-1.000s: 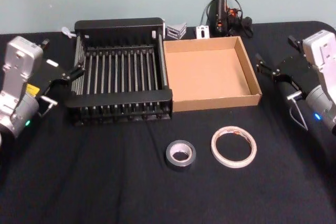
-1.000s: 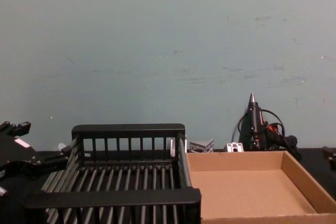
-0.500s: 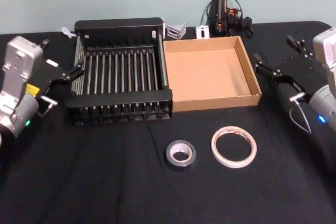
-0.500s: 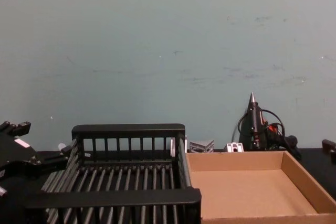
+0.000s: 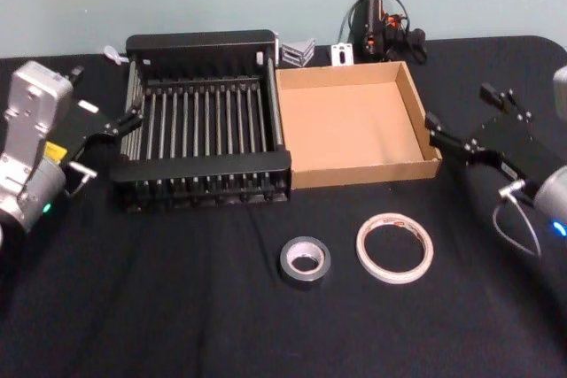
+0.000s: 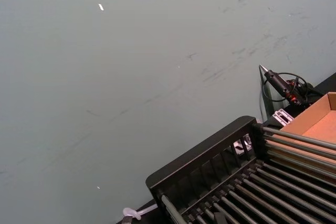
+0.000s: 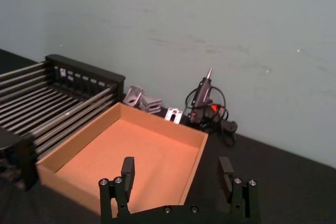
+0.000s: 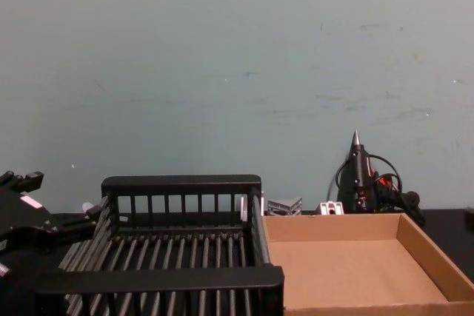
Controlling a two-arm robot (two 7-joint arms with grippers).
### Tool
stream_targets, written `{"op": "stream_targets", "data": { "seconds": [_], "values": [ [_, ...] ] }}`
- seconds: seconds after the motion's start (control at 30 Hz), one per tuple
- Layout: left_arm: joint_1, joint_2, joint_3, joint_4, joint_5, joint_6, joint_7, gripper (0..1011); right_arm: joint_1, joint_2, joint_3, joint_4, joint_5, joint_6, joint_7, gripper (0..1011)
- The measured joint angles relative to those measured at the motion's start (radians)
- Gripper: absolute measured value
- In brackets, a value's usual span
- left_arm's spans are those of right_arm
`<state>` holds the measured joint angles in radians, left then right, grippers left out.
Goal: Pick up the white tape and place it into the black box , Pick up the silver tape and place it into the brown box.
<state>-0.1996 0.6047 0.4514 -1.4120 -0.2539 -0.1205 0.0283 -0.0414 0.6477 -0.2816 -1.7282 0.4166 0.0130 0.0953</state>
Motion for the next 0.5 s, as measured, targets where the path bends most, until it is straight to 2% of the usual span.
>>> {"op": "stream_targets", "data": {
  "seconds": [0.27, 0.5],
  "values": [
    [0.0, 0.0, 0.0, 0.0, 0.0, 0.0, 0.0, 1001, -0.119, 0.036, 0.045, -0.1, 0.029, 0.041, 0.027, 1003],
    [0.0, 0.0, 0.0, 0.0, 0.0, 0.0, 0.0, 1001, -0.188, 0.054, 0.065, -0.141, 0.039, 0.092, 0.043, 1002]
  ]
}}
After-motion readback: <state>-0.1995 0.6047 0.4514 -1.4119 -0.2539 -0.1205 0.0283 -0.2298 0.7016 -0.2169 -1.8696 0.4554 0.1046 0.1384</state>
